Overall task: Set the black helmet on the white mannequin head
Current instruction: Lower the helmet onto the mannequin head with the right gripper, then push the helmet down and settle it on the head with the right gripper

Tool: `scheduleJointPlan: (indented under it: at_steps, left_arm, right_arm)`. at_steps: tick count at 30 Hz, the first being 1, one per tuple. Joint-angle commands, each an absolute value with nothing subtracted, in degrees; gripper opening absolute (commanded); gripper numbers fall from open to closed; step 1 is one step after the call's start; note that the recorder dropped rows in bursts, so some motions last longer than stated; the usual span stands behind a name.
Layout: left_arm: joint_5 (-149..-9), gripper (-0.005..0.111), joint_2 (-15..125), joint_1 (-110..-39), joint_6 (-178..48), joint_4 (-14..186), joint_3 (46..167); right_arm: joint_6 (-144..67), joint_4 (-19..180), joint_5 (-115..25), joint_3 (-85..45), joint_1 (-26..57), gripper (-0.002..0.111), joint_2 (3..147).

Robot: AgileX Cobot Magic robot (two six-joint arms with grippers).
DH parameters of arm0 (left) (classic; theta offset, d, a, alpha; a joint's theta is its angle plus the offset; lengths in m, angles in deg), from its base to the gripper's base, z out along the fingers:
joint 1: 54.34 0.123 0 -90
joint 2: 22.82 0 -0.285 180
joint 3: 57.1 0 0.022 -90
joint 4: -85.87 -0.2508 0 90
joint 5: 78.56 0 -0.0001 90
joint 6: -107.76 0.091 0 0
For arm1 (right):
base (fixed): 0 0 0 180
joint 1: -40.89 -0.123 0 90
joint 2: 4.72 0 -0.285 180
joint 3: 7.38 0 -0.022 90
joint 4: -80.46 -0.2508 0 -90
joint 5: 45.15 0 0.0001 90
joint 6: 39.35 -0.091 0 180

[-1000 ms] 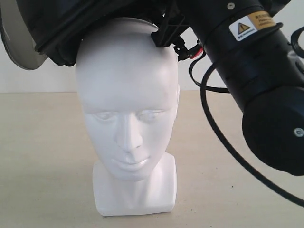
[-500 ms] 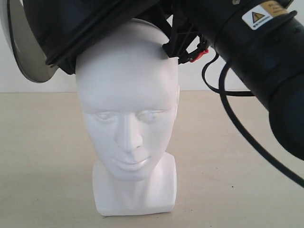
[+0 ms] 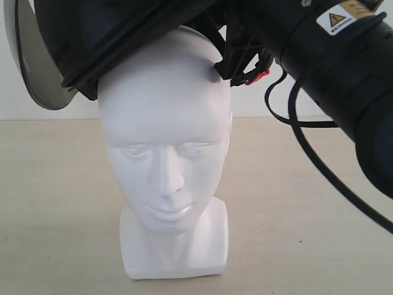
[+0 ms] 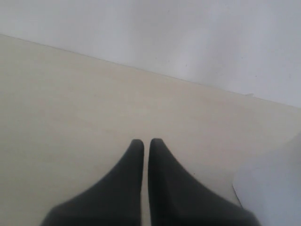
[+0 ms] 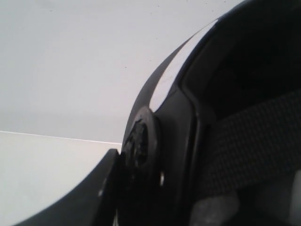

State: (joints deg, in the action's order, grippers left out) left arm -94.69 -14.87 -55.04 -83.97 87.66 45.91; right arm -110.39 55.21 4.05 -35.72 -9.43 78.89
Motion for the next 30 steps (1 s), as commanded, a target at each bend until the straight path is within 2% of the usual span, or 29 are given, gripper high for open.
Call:
scheduleJointPlan:
  at_steps: [1,30]
  left_arm:
    - [-94.5,0.004,-15.0,-55.5,-83.7,87.8,45.7]
    - [-94.5,0.004,-15.0,-55.5,-83.7,87.8,45.7]
  right_arm:
    - [-106.5,53.5,2.1,-35.9,-9.4,0.000,78.0]
    - [-105.0,50.1,-5.0,-35.9,-9.6,0.000,77.4]
